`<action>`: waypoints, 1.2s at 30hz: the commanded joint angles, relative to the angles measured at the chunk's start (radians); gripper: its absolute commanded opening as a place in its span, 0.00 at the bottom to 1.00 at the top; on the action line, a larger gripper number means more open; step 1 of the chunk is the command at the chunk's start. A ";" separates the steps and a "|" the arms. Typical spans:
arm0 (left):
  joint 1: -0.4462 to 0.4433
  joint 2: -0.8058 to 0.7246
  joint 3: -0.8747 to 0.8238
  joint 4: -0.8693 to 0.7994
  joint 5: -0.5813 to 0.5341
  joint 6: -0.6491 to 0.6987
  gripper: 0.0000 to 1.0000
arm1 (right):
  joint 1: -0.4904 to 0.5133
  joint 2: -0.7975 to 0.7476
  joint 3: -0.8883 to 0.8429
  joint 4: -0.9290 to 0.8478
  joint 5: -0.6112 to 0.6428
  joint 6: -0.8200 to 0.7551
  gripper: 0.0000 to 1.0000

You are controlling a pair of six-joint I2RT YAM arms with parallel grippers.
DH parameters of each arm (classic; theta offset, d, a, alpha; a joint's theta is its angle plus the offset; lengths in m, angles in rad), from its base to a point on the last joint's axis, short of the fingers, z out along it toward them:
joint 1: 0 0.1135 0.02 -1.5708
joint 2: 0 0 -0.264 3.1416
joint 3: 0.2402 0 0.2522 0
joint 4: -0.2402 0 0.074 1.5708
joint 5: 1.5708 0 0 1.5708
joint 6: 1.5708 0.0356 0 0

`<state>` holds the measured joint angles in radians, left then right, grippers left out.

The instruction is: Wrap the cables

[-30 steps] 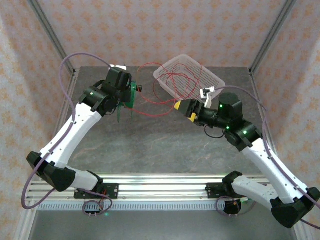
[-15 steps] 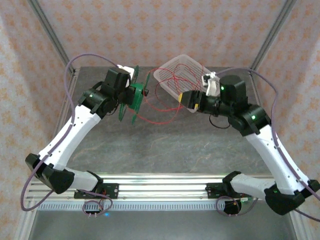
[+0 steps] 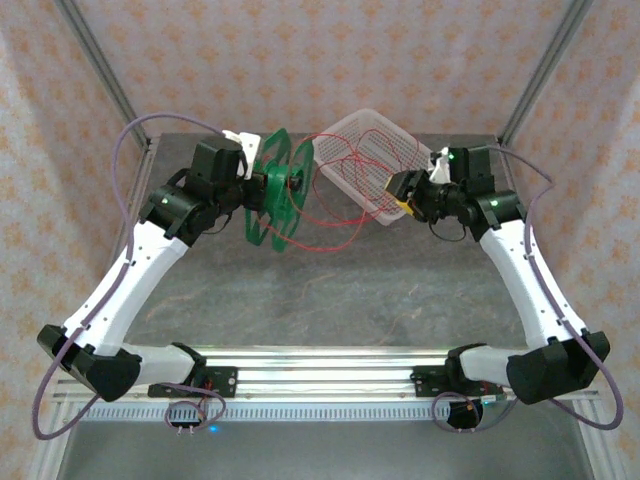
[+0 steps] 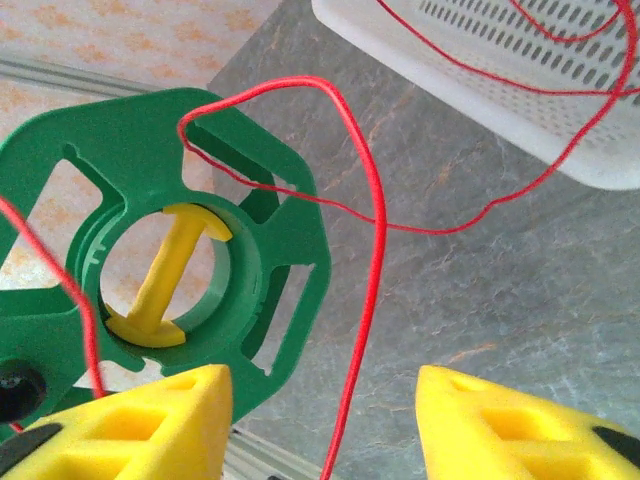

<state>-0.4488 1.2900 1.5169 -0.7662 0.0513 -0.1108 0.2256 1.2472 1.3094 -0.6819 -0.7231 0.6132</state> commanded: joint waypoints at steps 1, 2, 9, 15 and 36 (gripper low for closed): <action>0.013 -0.038 -0.001 0.111 0.044 -0.042 0.00 | -0.002 -0.007 -0.059 0.108 -0.057 0.074 0.56; 0.012 -0.038 -0.001 0.112 0.048 -0.045 0.00 | -0.002 -0.006 -0.075 0.144 -0.070 0.094 0.57; 0.015 -0.045 0.002 0.111 0.063 -0.062 0.00 | -0.002 0.027 -0.128 0.251 -0.110 0.156 0.52; 0.027 -0.046 -0.004 0.126 0.112 -0.120 0.00 | -0.003 0.026 -0.170 0.360 -0.115 0.216 0.02; 0.258 -0.010 0.046 0.078 0.104 -0.374 0.00 | -0.041 -0.228 -0.218 -0.008 0.516 0.002 0.00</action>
<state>-0.2306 1.2896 1.4986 -0.7589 0.1513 -0.3935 0.1951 1.0145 1.1225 -0.6220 -0.3084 0.6598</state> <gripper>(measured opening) 0.063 0.045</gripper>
